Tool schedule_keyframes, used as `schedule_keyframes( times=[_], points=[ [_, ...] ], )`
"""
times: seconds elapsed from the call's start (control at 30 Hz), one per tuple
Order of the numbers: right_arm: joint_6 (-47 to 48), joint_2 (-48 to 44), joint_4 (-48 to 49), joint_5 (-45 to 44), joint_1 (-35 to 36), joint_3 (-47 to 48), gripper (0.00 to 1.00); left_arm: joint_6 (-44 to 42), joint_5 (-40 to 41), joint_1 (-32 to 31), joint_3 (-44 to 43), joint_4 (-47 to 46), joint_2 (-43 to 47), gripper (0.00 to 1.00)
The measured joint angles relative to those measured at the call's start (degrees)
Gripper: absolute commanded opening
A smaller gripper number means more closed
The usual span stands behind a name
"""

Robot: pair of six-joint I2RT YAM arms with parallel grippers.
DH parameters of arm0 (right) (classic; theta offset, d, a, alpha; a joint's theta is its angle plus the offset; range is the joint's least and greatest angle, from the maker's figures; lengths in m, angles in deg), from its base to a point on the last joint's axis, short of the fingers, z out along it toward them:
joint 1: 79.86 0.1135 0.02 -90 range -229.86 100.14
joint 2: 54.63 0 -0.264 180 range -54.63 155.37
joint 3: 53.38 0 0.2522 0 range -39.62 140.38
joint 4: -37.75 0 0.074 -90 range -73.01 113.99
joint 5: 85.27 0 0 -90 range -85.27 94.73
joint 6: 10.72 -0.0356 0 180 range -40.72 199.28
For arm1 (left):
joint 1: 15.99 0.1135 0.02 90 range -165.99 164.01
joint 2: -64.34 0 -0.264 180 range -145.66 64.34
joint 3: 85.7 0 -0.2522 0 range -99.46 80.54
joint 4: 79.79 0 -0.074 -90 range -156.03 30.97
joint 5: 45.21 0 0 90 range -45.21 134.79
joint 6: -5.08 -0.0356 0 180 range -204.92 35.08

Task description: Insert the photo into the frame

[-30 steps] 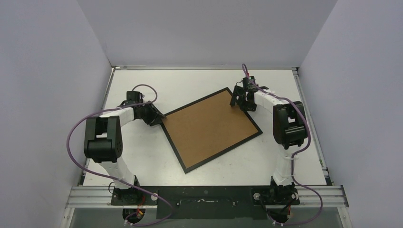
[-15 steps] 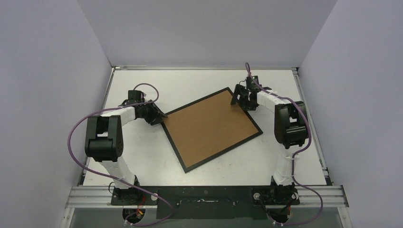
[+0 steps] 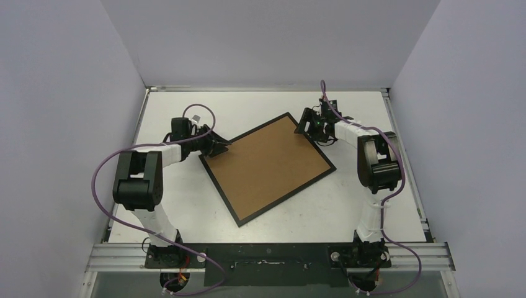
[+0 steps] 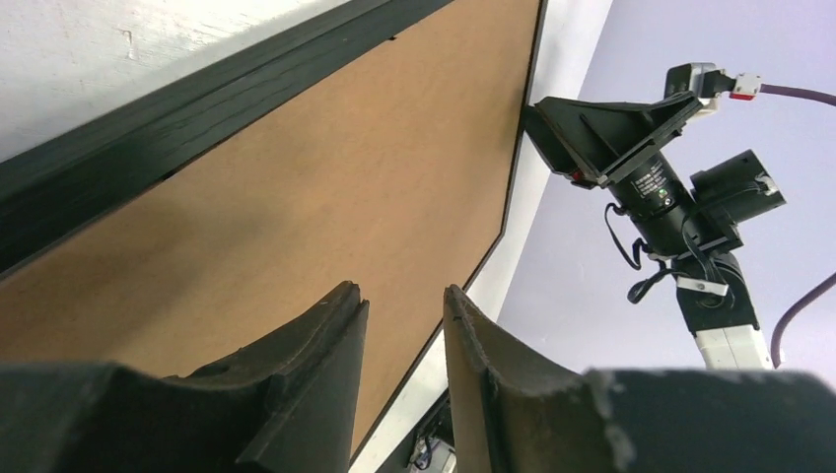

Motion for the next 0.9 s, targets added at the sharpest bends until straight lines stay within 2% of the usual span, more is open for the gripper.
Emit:
schedule_keyframes(
  times=[0.17,0.37,0.57,0.9],
  points=[
    [-0.96,0.17,1.51,1.57,0.13,-0.42,0.81,-0.66,2.16,0.48,0.7,2.27,3.37,0.41],
    [-0.98,0.2,1.4,1.51,0.13,-0.35,0.81,-8.76,12.37,1.9,-1.75,17.97,6.95,0.51],
    [-0.98,0.2,1.38,1.46,0.13,-0.35,0.81,-14.49,17.77,2.12,-2.25,25.31,6.73,0.47],
    [-1.01,0.22,1.33,1.31,0.13,-0.35,0.8,-16.5,19.71,1.16,-4.72,27.91,3.26,0.44]
  ],
)
